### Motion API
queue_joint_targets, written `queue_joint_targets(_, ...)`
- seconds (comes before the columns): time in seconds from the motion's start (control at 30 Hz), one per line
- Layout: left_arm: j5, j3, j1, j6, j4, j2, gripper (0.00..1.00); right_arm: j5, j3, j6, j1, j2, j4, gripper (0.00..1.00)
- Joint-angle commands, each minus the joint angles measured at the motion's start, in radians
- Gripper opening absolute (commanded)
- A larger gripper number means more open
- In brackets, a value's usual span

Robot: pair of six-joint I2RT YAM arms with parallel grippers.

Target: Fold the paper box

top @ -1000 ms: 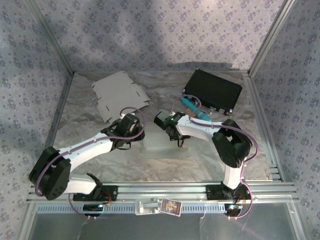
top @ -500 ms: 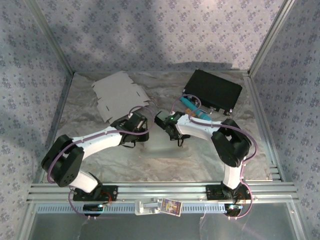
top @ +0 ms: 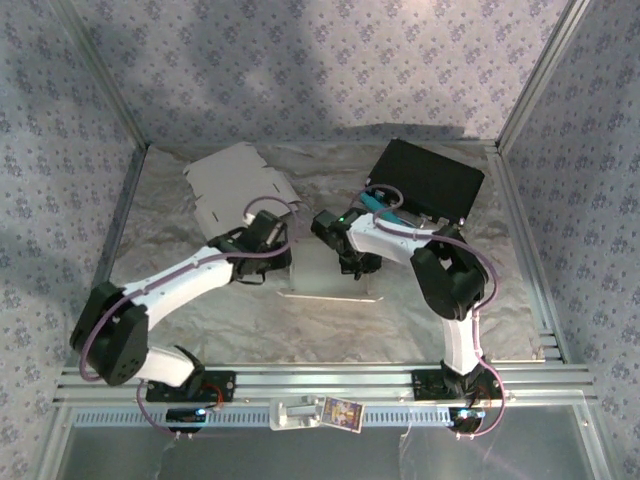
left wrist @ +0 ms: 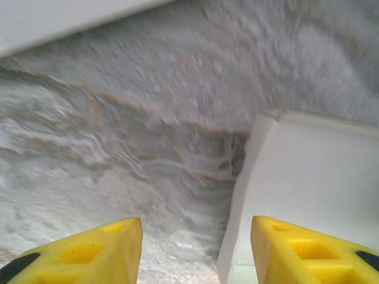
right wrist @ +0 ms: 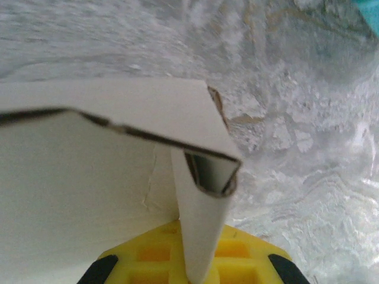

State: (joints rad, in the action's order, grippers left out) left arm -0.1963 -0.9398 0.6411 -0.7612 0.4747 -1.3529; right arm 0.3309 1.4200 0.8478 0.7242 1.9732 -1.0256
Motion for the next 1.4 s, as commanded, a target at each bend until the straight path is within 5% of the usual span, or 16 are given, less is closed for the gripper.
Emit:
queue_joint_targets(0.0, -0.006, -0.033, -0.061, -0.057, 0.114, 0.08, 0.52, -0.115, 0.04, 0.098, -0.041, 0.082, -0.128, 0.0)
queue_joint_targets(0.27, 0.16, 0.053, -0.158, -0.107, 0.183, 0.175, 0.46, -0.297, 0.109, 0.379, -0.084, 0.115, -0.29, 0.0)
queue_joint_targets(0.73, 0.361, 0.296, -0.093, -0.245, -0.006, 0.214, 0.36, -0.669, -0.054, 0.844, -0.034, 0.027, -0.043, 0.0)
queue_joint_targets(0.83, 0.374, 0.307, -0.071, -0.271, -0.079, 0.174, 0.36, -0.679, -0.086, 0.874, -0.028, -0.01, -0.011, 0.17)
queue_joint_targets(0.93, 0.379, 0.288, -0.054, -0.273, -0.112, 0.121, 0.36, -0.663, -0.112, 0.884, -0.034, -0.069, -0.013, 0.44)
queue_joint_targets(1.03, 0.375, 0.265, -0.049, -0.275, -0.132, 0.084, 0.36, -0.627, -0.12, 0.862, -0.046, -0.148, -0.021, 0.54)
queue_joint_targets(1.27, 0.343, 0.21, -0.048, -0.271, -0.149, 0.049, 0.36, -0.394, 0.011, 0.555, -0.079, -0.314, -0.094, 0.59)
queue_joint_targets(1.37, 0.34, 0.202, -0.048, -0.274, -0.166, 0.039, 0.36, -0.433, 0.002, 0.375, -0.103, -0.343, -0.015, 0.53)
